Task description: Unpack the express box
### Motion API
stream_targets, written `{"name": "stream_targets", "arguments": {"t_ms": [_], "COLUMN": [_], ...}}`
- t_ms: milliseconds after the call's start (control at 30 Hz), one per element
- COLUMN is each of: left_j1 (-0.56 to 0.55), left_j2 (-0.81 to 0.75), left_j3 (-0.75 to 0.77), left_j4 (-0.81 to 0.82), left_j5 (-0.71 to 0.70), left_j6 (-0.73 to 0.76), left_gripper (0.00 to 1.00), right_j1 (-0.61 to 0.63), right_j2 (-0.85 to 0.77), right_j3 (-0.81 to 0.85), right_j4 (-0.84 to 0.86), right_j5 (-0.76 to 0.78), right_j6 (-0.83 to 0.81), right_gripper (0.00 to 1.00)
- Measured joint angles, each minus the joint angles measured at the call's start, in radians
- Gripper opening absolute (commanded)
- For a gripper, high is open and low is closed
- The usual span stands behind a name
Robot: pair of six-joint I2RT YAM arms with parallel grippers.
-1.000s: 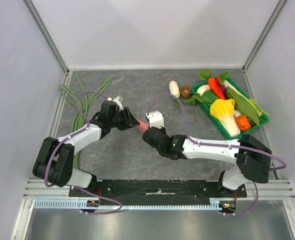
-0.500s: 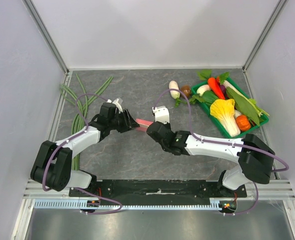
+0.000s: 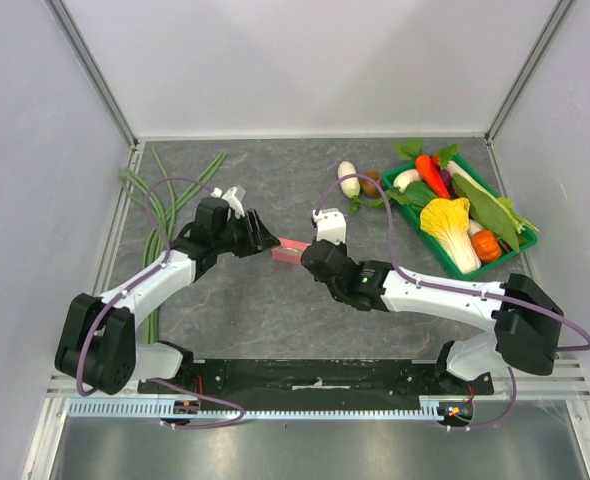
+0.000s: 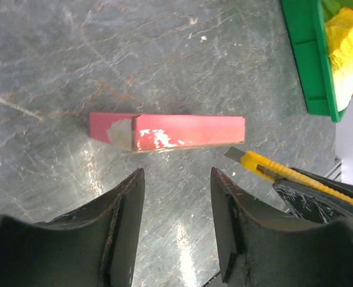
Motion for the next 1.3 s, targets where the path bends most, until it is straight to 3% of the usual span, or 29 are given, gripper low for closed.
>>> {"name": "stream_targets", "arguments": {"t_ms": [367,600,767,1033,1300], "left_j1": [-0.02,-0.064,-0.099,-0.141,-0.178], "left_j2": [0.08,0.283,0.373,0.371,0.373], "left_j3": [0.29,0.435,0.452,0.403,0.394], "left_j4": [-0.052,-0.099,-0.173,-0.188,-0.188], "left_j5": [0.093,0.188,0.212,0.199,0.085], "left_j6": [0.243,0.434,0.552,0.701,0.796], "left_gripper": [0.77,0.79,0.81,0.83,0.82], "right_j1": [-0.071,-0.116,-0.155,-0.201,-0.224], "right_j2": [-0.007,-0.006,-0.006,-0.006,-0.006], "right_j3": [-0.021,-0.058,-0.091,-0.111,-0.129], "right_j4": [0.055,0.108,0.131,0.195,0.235], "right_j5": [-0.04,-0.076,-0.107,-0.176,-0.224], "right_j6": [-0.023,-0.023,-0.023,-0.023,-0.021], "right_gripper": [0.0,0.0,0.0,0.0,0.0]}}
